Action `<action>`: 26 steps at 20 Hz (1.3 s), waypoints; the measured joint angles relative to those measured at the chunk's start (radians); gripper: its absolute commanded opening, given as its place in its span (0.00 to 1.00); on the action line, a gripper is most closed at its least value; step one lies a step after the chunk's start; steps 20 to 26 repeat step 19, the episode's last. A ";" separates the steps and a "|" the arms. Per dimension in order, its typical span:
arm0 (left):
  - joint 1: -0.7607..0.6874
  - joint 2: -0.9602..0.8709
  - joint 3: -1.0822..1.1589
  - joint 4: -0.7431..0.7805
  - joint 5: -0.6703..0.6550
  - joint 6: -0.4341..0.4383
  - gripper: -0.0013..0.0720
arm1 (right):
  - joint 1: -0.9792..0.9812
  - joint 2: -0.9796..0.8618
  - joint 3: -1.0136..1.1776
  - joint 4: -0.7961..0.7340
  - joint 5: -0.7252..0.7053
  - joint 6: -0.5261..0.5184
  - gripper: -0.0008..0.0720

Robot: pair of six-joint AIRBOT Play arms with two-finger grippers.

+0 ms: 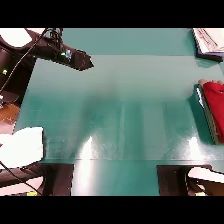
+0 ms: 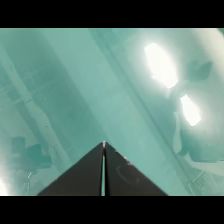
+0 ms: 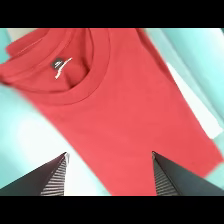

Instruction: Fold the shirts.

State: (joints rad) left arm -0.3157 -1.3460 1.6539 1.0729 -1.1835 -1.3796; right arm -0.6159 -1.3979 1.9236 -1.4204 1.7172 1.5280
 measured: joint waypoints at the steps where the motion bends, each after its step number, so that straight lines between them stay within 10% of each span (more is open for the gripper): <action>1: 0.000 0.000 0.000 0.000 -0.002 0.000 0.05 | 0.016 0.000 0.000 0.013 0.003 0.000 0.67; 7: 0.000 0.000 0.000 -0.001 -0.013 0.000 0.05 | 0.206 0.000 0.000 0.126 0.009 0.002 0.03; 26: 0.000 0.000 0.000 -0.004 -0.002 -0.001 0.05 | 0.591 0.000 0.000 0.164 -0.044 -0.028 0.03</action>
